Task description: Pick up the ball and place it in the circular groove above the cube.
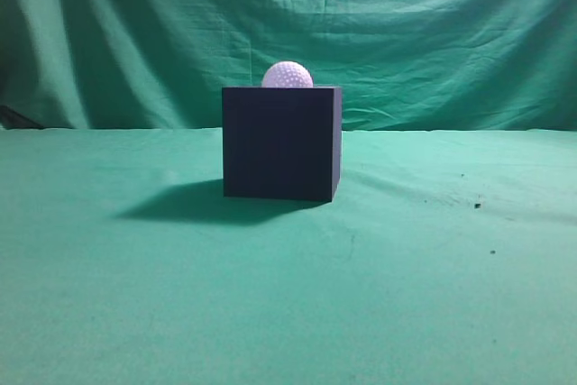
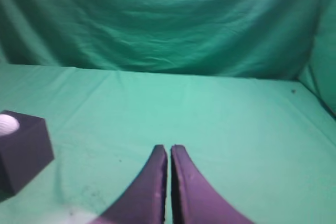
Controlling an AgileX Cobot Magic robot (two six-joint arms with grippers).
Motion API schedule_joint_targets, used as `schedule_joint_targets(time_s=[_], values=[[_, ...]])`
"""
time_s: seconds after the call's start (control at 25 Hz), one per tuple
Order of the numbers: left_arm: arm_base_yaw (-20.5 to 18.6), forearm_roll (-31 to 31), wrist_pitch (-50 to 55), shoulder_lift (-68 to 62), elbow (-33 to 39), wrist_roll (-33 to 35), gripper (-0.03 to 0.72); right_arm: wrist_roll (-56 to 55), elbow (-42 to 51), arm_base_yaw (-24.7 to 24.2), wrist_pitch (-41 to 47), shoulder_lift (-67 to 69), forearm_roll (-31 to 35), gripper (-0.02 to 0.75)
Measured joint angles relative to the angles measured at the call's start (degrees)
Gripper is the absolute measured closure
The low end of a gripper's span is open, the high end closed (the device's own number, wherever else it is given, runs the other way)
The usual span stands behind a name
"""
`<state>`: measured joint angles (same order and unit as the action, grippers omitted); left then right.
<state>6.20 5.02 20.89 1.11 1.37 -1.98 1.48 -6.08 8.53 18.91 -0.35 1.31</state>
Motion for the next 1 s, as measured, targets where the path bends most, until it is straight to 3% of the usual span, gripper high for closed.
schedule_joint_targets(time_s=[0.24, 0.56, 1.0], values=[[0.0, 0.0, 0.0, 0.0, 0.0, 0.0, 0.688, -0.6, 7.3, -3.3, -3.0, -0.2, 3.6, 0.738], [0.0, 0.0, 0.0, 0.0, 0.0, 0.0, 0.688, -0.1, 7.7, -3.3, 3.5, -0.2, 4.3, 0.738], [0.0, 0.0, 0.0, 0.0, 0.0, 0.0, 0.688, 0.4, 7.7, -3.3, 3.8, -0.2, 4.3, 0.738]])
